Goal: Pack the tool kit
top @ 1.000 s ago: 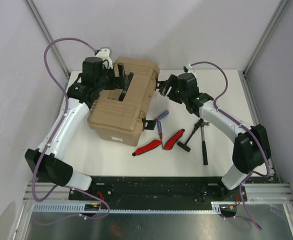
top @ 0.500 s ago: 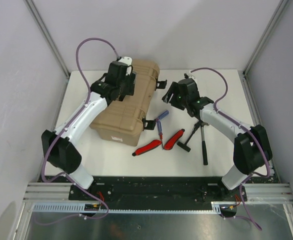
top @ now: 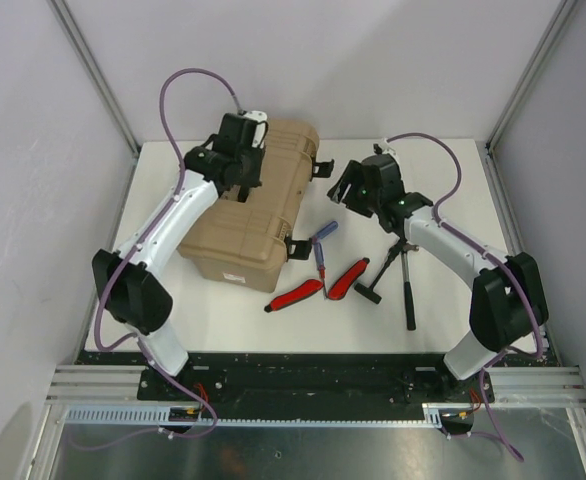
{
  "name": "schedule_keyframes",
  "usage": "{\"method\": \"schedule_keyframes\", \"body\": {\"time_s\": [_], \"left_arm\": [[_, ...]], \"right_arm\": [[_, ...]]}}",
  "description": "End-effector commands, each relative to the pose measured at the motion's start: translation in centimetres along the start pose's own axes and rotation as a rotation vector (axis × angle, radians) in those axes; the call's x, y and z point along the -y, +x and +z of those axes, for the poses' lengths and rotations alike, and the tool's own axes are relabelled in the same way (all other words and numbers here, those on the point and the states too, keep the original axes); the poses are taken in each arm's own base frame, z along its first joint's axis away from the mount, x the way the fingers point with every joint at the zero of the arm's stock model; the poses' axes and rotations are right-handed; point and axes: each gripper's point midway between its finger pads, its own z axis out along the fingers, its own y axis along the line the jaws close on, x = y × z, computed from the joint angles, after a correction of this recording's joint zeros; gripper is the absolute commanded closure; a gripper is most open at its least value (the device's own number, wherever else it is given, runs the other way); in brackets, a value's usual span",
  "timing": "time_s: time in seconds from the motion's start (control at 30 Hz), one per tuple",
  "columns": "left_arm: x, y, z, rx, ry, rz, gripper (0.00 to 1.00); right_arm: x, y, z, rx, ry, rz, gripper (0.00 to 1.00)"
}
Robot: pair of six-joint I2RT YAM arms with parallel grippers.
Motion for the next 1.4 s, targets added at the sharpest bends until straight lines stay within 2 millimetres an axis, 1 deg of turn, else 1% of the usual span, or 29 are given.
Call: {"method": "schedule_keyframes", "body": {"time_s": [0.0, 0.1, 0.2, 0.33, 0.47, 0.57, 0.7, 0.77, 0.9, 1.0, 1.1, 1.17, 1.23, 1.37], "left_arm": [[0.5, -10.6, -7.2, 0.308, 0.154, -0.185, 1.0], [-0.1, -13.2, -9.9, 0.38, 0.211, -0.259, 1.0], [-0.9, -14.8, -12.1, 0.43, 0.248, -0.322, 1.0], [-2.5, -16.0, -13.9, 0.48, 0.239, -0.367, 1.0], [-4.6, -16.3, -14.6, 0.505, 0.206, -0.398, 1.0], [-5.8, -15.8, -14.6, 0.5, 0.184, -0.415, 1.0], [-7.2, -15.4, -14.5, 0.494, 0.182, -0.448, 1.0], [-7.8, -15.2, -14.6, 0.491, 0.19, -0.464, 1.0], [-9.4, -14.9, -14.6, 0.485, 0.194, -0.499, 1.0], [-10.8, -14.4, -14.5, 0.481, 0.176, -0.517, 1.0], [-12.7, -13.3, -14.3, 0.473, 0.135, -0.519, 1.0], [-14.9, -12.1, -14.1, 0.467, 0.082, -0.523, 1.0], [-16.8, -10.7, -13.9, 0.456, 0.064, -0.547, 1.0], [-19.7, -7.7, -13.2, 0.444, 0.089, -0.628, 1.0]], "right_arm": [[-1.6, -2.8, -1.8, 0.066, -0.075, 0.0, 0.34], [-2.2, -3.0, -1.9, 0.059, -0.12, -0.009, 0.33], [-3.2, -2.7, -1.8, 0.037, -0.176, -0.016, 0.33], [-3.9, -1.8, -1.4, 0.001, -0.215, -0.019, 0.32], [-4.7, -0.6, -0.9, -0.04, -0.257, -0.032, 0.29], [-5.9, 0.2, -1.1, -0.048, -0.294, -0.072, 0.24], [-7.1, 1.5, -1.1, -0.064, -0.318, -0.129, 0.23], [-7.6, 2.3, -0.6, -0.086, -0.31, -0.175, 0.24], [-7.8, 4.3, 1.0, -0.136, -0.257, -0.259, 0.29], [-7.5, 5.3, 2.1, -0.164, -0.209, -0.295, 0.35], [-6.9, 5.7, 3.0, -0.18, -0.155, -0.308, 0.42], [-6.3, 5.8, 3.4, -0.189, -0.121, -0.308, 0.48], [-5.8, 6.0, 3.6, -0.198, -0.097, -0.306, 0.52], [-4.3, 6.0, 4.1, -0.21, -0.046, -0.295, 0.6]]}}
